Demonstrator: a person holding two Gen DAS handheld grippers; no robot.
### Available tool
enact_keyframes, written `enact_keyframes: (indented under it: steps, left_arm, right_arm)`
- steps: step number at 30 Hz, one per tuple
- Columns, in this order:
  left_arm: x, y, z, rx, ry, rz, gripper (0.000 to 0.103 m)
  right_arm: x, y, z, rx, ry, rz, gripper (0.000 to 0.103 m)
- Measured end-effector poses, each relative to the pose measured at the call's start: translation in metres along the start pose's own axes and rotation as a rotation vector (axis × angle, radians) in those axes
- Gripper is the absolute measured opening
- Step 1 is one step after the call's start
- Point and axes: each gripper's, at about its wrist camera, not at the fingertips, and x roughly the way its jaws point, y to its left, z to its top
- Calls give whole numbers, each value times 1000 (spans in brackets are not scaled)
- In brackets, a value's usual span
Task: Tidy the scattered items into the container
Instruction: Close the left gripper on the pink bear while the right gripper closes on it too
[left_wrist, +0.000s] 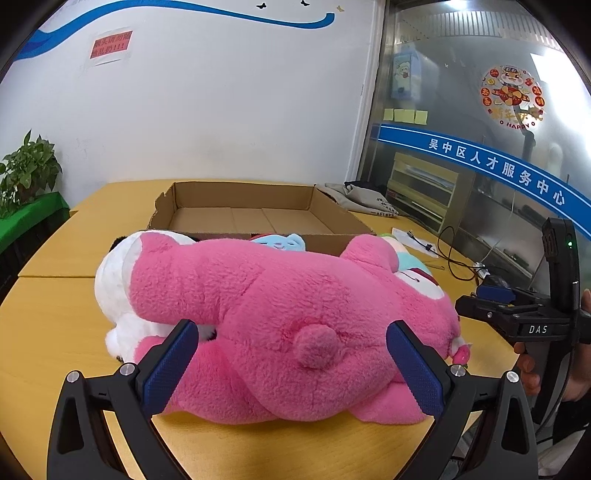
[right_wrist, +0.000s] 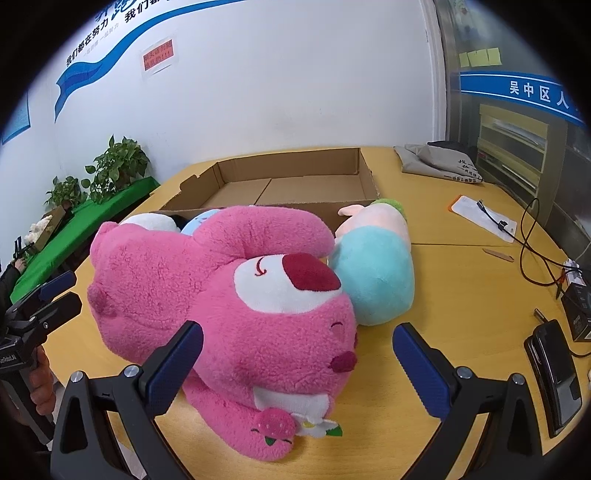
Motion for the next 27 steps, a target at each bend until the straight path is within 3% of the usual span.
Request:
enact_keyframes:
  steps: [6,12,13,22,27]
  left_arm:
    - [40,19,-3,-7,94,-21,103]
    - [57,32,-16,-59,121,-119,103]
    - [58,30,-16,-46,121,-130,96]
    - [44,22,-15,-20,97,-161,67]
    - [28,24,-7,-38,87,-154,60]
  right_arm:
    - [25,-8,3,45,4,95,103]
    - [63,-19,-13,89,15,190,102]
    - [66,-20,-14,92,9,196,102]
    - [61,-12,-17,35,-24,209,64]
    - [37,-2,-17,4,-66,214,51]
